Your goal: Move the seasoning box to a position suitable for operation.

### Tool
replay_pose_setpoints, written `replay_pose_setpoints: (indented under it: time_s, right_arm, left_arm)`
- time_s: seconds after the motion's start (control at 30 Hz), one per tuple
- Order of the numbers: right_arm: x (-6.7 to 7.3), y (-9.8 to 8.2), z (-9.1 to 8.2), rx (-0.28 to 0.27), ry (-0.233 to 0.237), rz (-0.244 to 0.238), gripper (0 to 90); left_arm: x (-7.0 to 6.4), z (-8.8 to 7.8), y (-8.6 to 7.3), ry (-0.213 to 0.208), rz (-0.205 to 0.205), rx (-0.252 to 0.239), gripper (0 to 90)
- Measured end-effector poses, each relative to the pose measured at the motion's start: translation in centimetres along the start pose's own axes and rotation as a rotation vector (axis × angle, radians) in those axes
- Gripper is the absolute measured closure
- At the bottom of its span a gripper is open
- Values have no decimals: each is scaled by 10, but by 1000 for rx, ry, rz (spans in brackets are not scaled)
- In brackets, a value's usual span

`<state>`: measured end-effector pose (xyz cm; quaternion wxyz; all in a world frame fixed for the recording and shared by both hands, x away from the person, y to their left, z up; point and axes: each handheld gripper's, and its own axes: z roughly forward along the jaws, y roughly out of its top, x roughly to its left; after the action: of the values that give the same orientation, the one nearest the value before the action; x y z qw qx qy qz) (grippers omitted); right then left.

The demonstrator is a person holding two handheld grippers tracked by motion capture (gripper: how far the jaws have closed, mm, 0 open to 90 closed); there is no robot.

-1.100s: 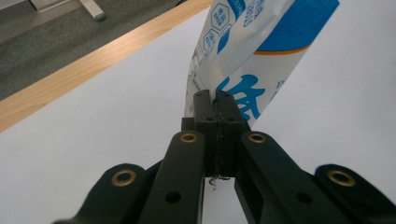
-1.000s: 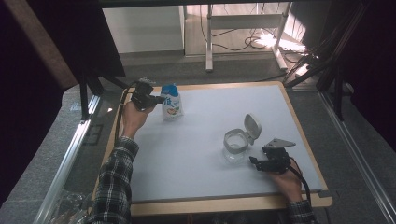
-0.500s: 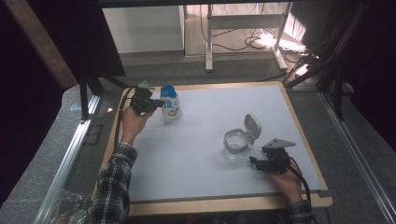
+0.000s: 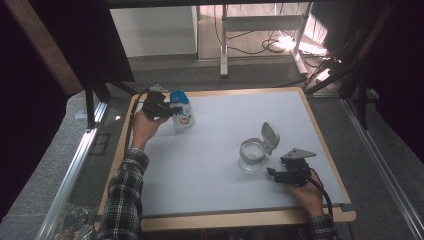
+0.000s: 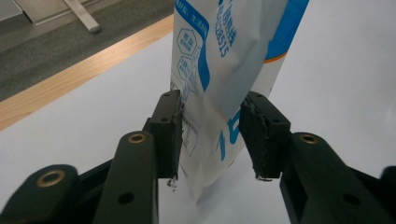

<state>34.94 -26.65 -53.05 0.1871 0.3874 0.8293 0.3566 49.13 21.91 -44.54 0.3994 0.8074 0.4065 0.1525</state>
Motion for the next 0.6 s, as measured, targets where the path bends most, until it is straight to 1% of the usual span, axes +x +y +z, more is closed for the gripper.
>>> replay_pose_setpoints:
  time_s: [0.03, 0.1, 0.13, 0.3, 0.4, 0.47, 0.6]
  right_arm:
    - [0, 0, 0, 0, 0, 0, 290]
    - [0, 0, 0, 0, 0, 0, 290]
    - [0, 0, 0, -1, -1, 0, 290]
    - [0, 0, 0, -2, -1, 0, 290]
    - [0, 0, 0, 0, -1, 0, 290]
    - [0, 0, 0, 1, 1, 1, 291]
    - [0, 0, 0, 1, 0, 1, 290]
  left_arm:
    - [0, 0, 0, 1, -2, -1, 653]
    - [1, -1, -2, -13, -7, -4, 723]
    - [0, 0, -3, -9, -3, -7, 743]
    - [2, -1, -6, -19, -9, -25, 845]
    - [2, -1, -7, -17, 2, -28, 877]
    - [2, -1, -7, -29, 4, -28, 884]
    - [-1, -2, -7, -37, 18, -38, 891]
